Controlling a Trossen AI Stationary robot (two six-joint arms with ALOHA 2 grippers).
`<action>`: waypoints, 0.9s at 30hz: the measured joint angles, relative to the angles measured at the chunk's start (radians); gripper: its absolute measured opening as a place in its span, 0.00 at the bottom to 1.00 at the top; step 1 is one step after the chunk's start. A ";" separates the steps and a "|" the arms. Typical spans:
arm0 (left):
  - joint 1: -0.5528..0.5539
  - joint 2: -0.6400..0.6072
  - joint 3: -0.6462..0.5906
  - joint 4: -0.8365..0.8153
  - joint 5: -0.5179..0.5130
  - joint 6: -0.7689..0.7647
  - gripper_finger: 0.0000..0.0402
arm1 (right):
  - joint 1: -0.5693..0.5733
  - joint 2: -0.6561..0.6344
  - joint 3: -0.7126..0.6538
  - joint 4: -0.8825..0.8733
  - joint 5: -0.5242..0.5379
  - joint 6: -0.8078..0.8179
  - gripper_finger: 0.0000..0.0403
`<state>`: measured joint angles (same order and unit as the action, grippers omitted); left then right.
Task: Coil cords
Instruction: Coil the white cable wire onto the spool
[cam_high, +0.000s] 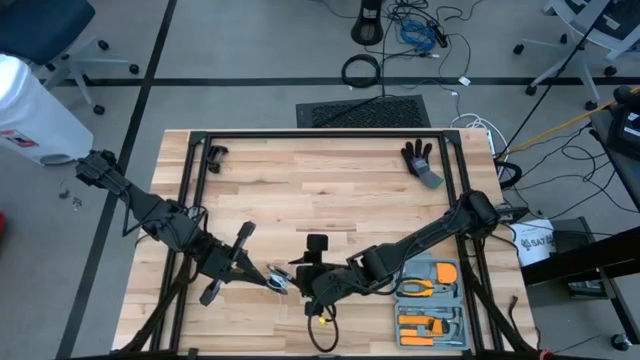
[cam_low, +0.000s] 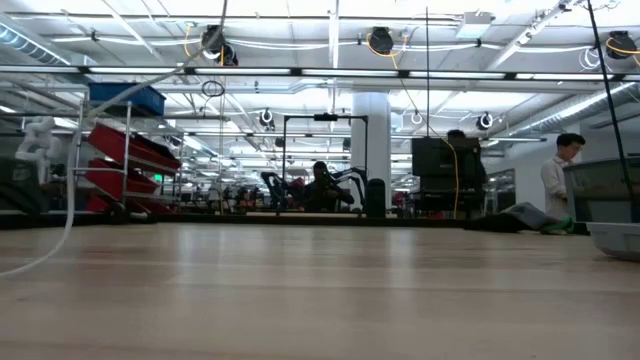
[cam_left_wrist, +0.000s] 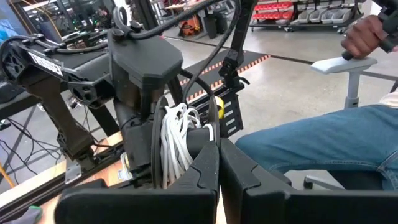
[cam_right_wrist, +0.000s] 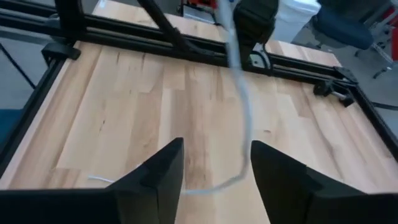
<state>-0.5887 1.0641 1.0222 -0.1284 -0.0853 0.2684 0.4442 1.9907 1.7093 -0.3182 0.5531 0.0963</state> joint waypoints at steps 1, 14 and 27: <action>-0.001 0.000 0.000 0.000 0.000 0.000 0.00 | 0.000 0.001 0.000 -0.001 -0.003 0.001 0.42; -0.018 0.000 0.000 0.024 0.002 0.003 0.00 | -0.006 -0.001 0.000 0.029 -0.003 -0.029 0.17; -0.018 -0.031 0.000 -0.073 -0.045 -0.102 0.00 | 0.047 -0.068 -0.002 -0.071 -0.097 -0.006 0.00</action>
<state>-0.6063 1.0332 1.0222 -0.2012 -0.1304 0.1663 0.4908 1.9226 1.7077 -0.3888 0.4563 0.0902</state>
